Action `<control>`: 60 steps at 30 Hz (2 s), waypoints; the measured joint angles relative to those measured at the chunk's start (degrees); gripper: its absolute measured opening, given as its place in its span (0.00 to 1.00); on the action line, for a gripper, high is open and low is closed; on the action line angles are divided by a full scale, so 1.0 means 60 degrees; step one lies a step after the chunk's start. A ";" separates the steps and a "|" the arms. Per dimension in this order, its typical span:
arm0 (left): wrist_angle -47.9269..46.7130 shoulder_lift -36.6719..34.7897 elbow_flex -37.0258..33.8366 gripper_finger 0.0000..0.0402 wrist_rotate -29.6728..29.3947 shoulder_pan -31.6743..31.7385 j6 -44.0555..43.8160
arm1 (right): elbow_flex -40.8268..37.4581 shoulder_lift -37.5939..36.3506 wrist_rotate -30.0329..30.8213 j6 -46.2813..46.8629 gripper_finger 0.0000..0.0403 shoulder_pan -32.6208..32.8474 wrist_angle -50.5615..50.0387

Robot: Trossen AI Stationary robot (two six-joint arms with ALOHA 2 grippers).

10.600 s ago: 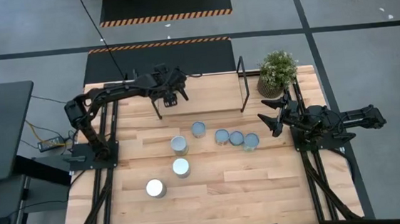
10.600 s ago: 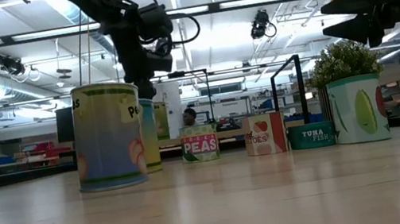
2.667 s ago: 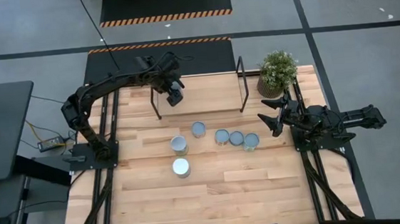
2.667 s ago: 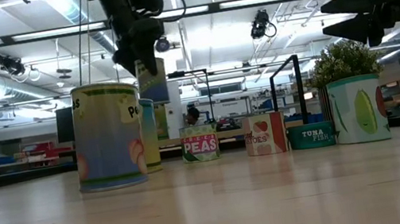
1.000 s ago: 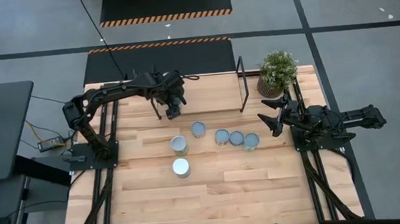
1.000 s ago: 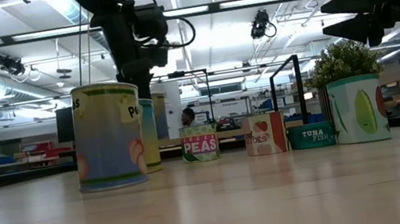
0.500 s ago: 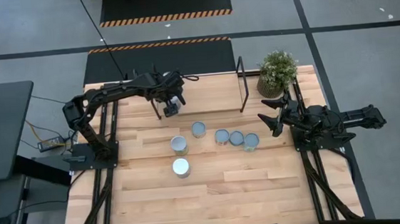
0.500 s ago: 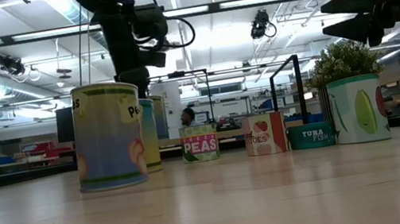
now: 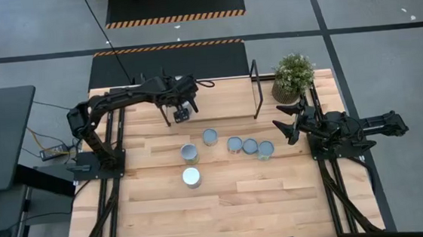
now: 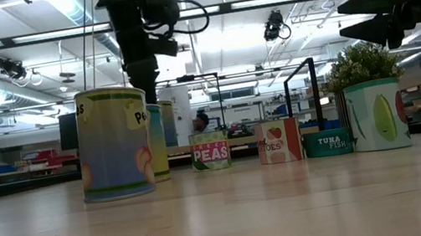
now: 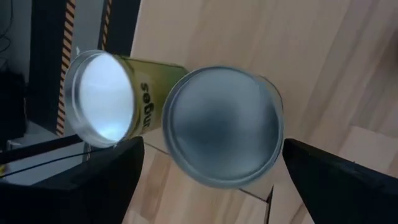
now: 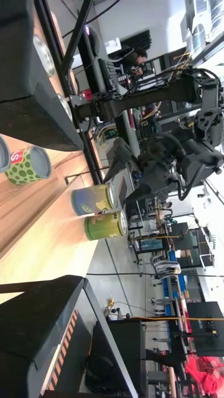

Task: Pick and place cans onto a shelf
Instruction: Put the canned peas on the shelf, then put the canned carrots on the shelf

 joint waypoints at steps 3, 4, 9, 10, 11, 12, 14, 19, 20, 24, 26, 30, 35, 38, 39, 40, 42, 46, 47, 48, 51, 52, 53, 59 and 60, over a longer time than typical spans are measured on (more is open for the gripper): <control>-0.0215 0.0000 0.0270 0.97 -0.0008 -0.0057 -0.0045 | -0.0003 0.0000 0.0000 0.0000 0.87 -0.0001 0.0000; -0.0214 0.0000 0.0375 0.97 -0.0011 -0.0113 -0.0049 | -0.0002 0.0000 0.0000 0.0003 0.87 -0.0001 -0.0001; -0.0034 -0.0004 0.0606 0.97 -0.0008 -0.0674 0.0248 | -0.0003 -0.0003 0.0000 0.0003 0.87 0.0003 0.0000; -0.0037 -0.0004 0.0606 0.97 -0.0009 -0.0837 0.0257 | -0.0003 0.0000 -0.0002 0.0002 0.87 0.0001 -0.0001; -0.0074 -0.0004 0.0606 0.97 -0.0009 -0.1002 0.0255 | -0.0003 0.0000 0.0000 0.0004 0.87 0.0002 0.0001; -0.0154 -0.0004 0.0606 0.97 -0.0011 -0.1183 0.0234 | 0.0001 0.0000 0.0000 0.0001 0.87 -0.0001 0.0001; -0.0428 -0.0004 0.0606 0.97 -0.0047 -0.1583 -0.0031 | -0.0003 0.0000 0.0000 0.0002 0.87 -0.0001 0.0001; -0.1312 -0.0040 0.0606 0.97 -0.0379 -0.2647 -0.1067 | -0.0003 0.0000 0.0000 0.0003 0.87 0.0003 0.0001; -0.1377 -0.0063 0.0606 0.97 -0.0439 -0.2888 -0.1248 | -0.0002 0.0000 0.0000 0.0001 0.87 0.0001 -0.0001; -0.1328 -0.0317 0.0515 0.97 -0.0656 -0.3922 -0.1775 | -0.0003 -0.0001 0.0000 0.0004 0.87 0.0002 0.0001; -0.0973 -0.0612 0.0188 0.97 -0.0684 -0.4449 -0.1826 | -0.0003 0.0000 -0.0002 0.0000 0.87 0.0003 0.0001; 0.0147 -0.1325 -0.1015 0.97 -0.0684 -0.5294 -0.1837 | -0.0003 0.0000 -0.0003 0.0012 0.87 0.0000 0.0035; 0.1098 -0.2492 -0.2579 0.97 -0.0732 -0.6089 -0.2700 | 0.0000 0.0007 -0.0099 0.0539 0.87 -0.0001 0.0824; 0.1758 -0.3302 -0.3451 0.97 -0.0732 -0.6469 -0.3093 | -0.0003 0.0032 0.0001 0.0981 0.87 -0.0011 0.1473; 0.1972 -0.3597 -0.3753 0.97 -0.0734 -0.6566 -0.3216 | 0.0000 0.0039 -0.0073 0.1005 0.87 -0.0012 0.1559; 0.2189 -0.3832 -0.4013 0.97 -0.0754 -0.6634 -0.3285 | -0.0003 0.0061 -0.0279 0.1005 0.87 -0.0012 0.1609; 0.2662 -0.4327 -0.4505 0.97 -0.0792 -0.6771 -0.3402 | -0.0002 0.0151 -0.0716 0.1011 0.87 -0.0019 0.1576; 0.3335 -0.5142 -0.5255 0.97 -0.0855 -0.6994 -0.3495 | 0.0000 0.0457 -0.0773 0.1571 0.87 -0.0019 0.1642; 0.3408 -0.5299 -0.5403 0.97 -0.0863 -0.7030 -0.3495 | -0.0003 0.0558 -0.0775 0.1768 0.87 -0.0019 0.1673; 0.3624 -0.5433 -0.5514 0.97 -0.0881 -0.7077 -0.3490 | -0.0001 0.0633 -0.0769 0.1859 0.87 -0.0019 0.1689; 0.3786 -0.5899 -0.5815 0.97 -0.1157 -0.7239 -0.3490 | -0.0003 0.0961 -0.0715 0.2119 0.87 -0.0030 0.1854; 0.3920 -0.6034 -0.5910 0.97 -0.1268 -0.7311 -0.3458 | -0.0002 0.1044 -0.0661 0.2262 0.87 -0.0030 0.1821; 0.3945 -0.6184 -0.6007 0.97 -0.1368 -0.7388 -0.3428 | -0.0003 0.1173 -0.0637 0.2453 0.87 -0.0030 0.1892; 0.4932 -0.7036 -0.6798 0.97 -0.2157 -0.7983 -0.3008 | 0.0000 0.2044 -0.2588 0.2420 0.87 -0.0019 0.2827; 0.5266 -0.7153 -0.6978 0.97 -0.2230 -0.8056 -0.2917 | 0.0009 0.2244 -0.2691 0.2421 0.87 -0.0019 0.3136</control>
